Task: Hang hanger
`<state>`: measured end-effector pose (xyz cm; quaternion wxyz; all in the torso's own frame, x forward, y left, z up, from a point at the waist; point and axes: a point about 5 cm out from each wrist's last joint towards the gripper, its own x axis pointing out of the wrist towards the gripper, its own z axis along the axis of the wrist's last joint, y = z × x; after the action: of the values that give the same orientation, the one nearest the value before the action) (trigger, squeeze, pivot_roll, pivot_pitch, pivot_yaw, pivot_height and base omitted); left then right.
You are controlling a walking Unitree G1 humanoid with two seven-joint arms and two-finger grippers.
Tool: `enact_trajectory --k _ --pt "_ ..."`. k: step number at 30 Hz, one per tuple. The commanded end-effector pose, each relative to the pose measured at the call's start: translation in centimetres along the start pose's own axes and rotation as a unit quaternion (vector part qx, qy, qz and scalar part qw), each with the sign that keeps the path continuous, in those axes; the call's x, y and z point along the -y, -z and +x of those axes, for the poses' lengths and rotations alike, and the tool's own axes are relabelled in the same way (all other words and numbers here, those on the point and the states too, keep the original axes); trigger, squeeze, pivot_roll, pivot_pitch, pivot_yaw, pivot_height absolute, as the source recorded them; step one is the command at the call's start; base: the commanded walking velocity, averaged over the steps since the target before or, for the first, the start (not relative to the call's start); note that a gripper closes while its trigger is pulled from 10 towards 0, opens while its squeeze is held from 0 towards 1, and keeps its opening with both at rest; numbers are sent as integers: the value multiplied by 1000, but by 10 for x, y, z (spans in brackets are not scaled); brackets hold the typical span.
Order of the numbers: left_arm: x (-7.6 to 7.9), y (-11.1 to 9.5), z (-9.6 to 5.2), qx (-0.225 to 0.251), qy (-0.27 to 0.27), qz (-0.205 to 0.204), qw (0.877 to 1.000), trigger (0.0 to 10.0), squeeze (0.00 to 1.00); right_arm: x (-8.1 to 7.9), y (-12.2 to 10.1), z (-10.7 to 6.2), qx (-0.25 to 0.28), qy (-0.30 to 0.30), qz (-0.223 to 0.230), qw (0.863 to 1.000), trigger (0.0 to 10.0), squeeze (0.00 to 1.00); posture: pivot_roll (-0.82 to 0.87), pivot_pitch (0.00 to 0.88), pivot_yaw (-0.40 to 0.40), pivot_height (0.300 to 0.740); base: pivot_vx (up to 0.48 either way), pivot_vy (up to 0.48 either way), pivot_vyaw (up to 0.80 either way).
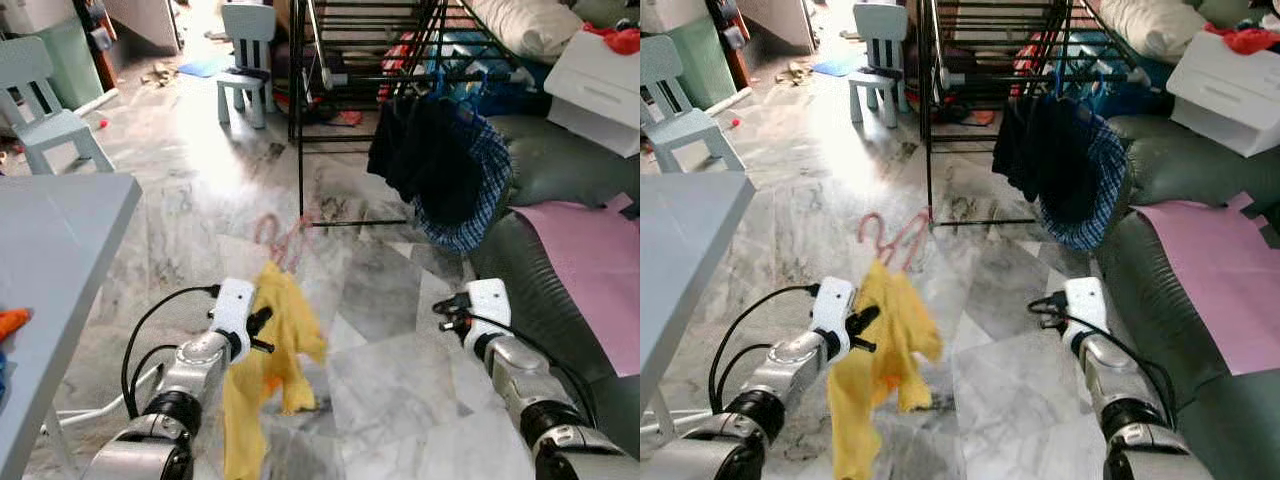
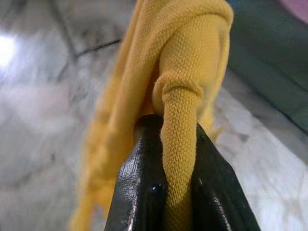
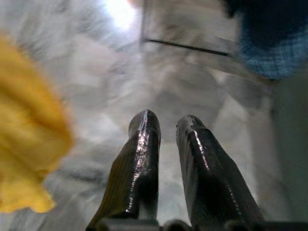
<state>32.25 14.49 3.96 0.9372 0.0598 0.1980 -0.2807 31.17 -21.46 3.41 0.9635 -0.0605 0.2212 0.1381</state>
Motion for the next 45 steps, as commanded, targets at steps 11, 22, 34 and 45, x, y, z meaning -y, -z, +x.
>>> enact_trajectory --k 11,22,34,45 --pt "17 16 -12 51 -10 -43 998 10000 0 -58 -18 -2 27 -141 -98 985 10000 0 49 0 -1 740 0 0 0" --pt "49 0 -20 134 -94 -89 982 10000 0 -92 -21 -14 76 -75 10 994 10000 0 106 0 -15 740 0 0 0" --pt "76 -5 -10 112 -75 -102 986 10000 0 -100 -21 -19 64 -79 -27 994 10000 0 57 4 -27 740 0 0 200" --pt "72 -1 -9 91 -76 -110 987 10000 0 -99 -25 -20 62 -78 -40 994 10000 0 45 0 -39 740 0 0 320"
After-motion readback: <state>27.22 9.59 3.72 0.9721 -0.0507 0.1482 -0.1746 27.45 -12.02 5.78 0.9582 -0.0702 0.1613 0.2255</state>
